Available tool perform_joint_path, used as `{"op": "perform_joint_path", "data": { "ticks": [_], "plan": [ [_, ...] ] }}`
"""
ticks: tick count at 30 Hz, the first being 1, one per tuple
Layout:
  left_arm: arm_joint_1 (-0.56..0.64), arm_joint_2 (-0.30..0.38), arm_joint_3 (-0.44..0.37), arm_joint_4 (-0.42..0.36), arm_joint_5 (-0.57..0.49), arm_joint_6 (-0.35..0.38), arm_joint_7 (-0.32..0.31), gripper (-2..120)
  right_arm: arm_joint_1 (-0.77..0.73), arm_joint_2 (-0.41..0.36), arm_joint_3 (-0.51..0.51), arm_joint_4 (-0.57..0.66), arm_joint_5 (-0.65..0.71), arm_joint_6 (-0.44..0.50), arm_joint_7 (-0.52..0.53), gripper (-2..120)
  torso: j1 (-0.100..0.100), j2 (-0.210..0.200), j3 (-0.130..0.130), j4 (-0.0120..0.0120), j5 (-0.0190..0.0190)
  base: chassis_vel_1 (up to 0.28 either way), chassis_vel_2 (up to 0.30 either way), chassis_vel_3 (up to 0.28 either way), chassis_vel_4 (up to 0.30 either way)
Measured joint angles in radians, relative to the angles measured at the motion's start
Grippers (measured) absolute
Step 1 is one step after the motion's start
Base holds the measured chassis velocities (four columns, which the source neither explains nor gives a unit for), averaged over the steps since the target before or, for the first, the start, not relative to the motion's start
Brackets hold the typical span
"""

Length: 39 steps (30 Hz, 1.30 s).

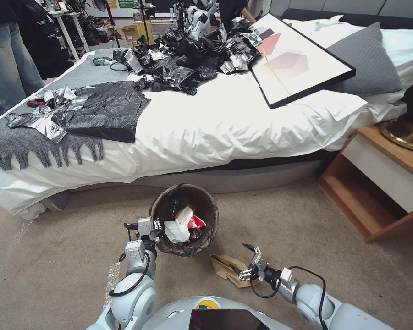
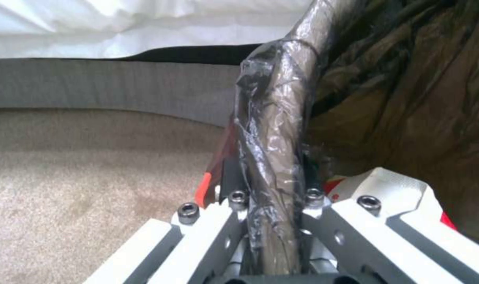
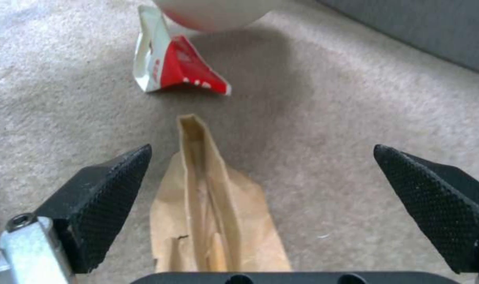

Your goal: Pick up the trash bin, then pick up the garbage from the floor and place it into the trash bin.

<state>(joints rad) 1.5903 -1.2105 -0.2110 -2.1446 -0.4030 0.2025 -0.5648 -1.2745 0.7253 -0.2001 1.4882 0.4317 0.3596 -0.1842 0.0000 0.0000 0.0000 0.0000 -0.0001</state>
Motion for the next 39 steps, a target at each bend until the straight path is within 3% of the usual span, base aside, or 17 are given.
{"op": "perform_joint_path", "data": {
  "ticks": [39],
  "plan": [
    [-0.007, 0.003, 0.004, 0.001, -0.001, 0.001, -0.007, 2, 0.068, 0.121, -0.043, -0.230, -0.033, -0.001, -0.053, 100, 0.000, 0.000, 0.000, 0.0000, 0.0000, 0.000, 0.000, 0.000, 0.000]
  ]
}}
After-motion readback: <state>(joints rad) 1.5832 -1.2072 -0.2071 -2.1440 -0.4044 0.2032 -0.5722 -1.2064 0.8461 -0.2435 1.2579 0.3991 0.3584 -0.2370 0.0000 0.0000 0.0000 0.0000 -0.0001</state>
